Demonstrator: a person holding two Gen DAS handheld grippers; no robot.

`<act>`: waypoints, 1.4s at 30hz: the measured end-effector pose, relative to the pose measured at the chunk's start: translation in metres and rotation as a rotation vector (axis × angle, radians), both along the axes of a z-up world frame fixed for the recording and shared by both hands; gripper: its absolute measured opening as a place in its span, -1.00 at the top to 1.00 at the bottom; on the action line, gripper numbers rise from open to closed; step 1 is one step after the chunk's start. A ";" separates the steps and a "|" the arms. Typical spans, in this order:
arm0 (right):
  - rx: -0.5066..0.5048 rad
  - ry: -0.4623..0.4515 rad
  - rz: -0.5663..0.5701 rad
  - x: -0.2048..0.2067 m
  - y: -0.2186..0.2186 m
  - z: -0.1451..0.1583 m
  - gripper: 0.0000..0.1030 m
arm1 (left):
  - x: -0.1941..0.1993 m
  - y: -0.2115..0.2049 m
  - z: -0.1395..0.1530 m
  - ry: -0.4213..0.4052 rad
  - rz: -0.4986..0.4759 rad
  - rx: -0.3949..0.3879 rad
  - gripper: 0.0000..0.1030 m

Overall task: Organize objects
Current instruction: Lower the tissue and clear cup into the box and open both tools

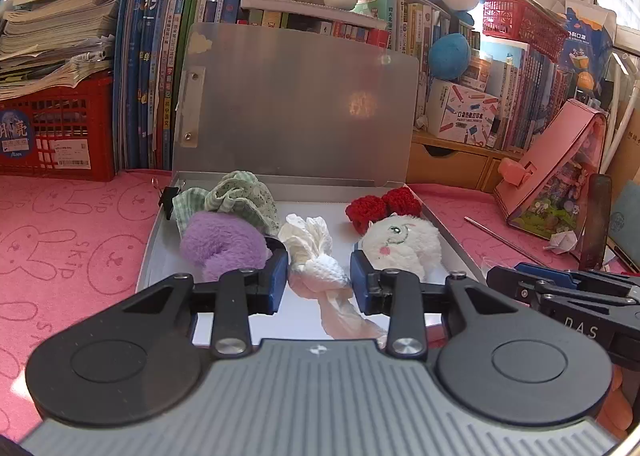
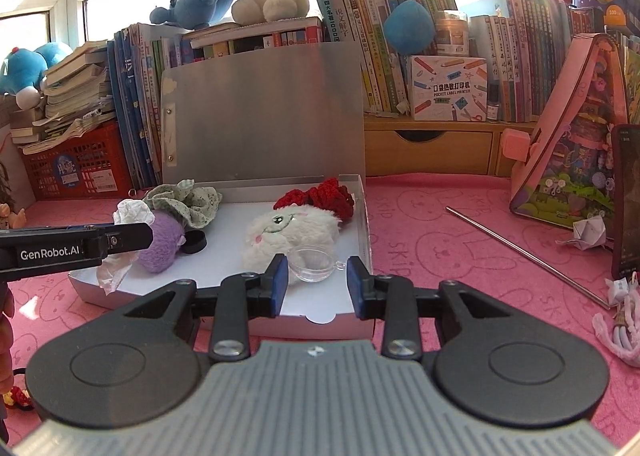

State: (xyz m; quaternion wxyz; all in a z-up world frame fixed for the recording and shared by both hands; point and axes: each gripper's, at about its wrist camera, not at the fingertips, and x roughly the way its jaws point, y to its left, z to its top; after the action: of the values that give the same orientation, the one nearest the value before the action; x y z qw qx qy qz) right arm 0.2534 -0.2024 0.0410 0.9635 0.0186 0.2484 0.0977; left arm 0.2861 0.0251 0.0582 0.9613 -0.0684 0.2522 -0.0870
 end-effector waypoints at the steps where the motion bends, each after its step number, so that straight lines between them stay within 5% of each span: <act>1: -0.002 0.005 -0.003 0.003 0.000 -0.001 0.29 | 0.004 0.000 -0.001 0.007 0.003 -0.004 0.23; 32: -0.004 0.120 -0.022 0.042 0.004 -0.032 0.19 | 0.022 -0.010 -0.031 0.084 0.007 0.018 0.20; 35: 0.002 0.114 -0.023 0.041 0.004 -0.031 -0.08 | 0.019 -0.009 -0.028 0.081 0.010 0.014 -0.08; 42: 0.009 0.073 -0.024 0.027 -0.003 -0.019 -0.17 | -0.002 -0.008 -0.011 0.024 0.001 0.043 -0.39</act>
State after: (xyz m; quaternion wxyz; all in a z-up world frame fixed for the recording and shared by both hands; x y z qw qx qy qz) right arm 0.2807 -0.2058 0.0221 0.9549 0.0293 0.2827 0.0864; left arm 0.2837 0.0170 0.0473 0.9596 -0.0488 0.2653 -0.0801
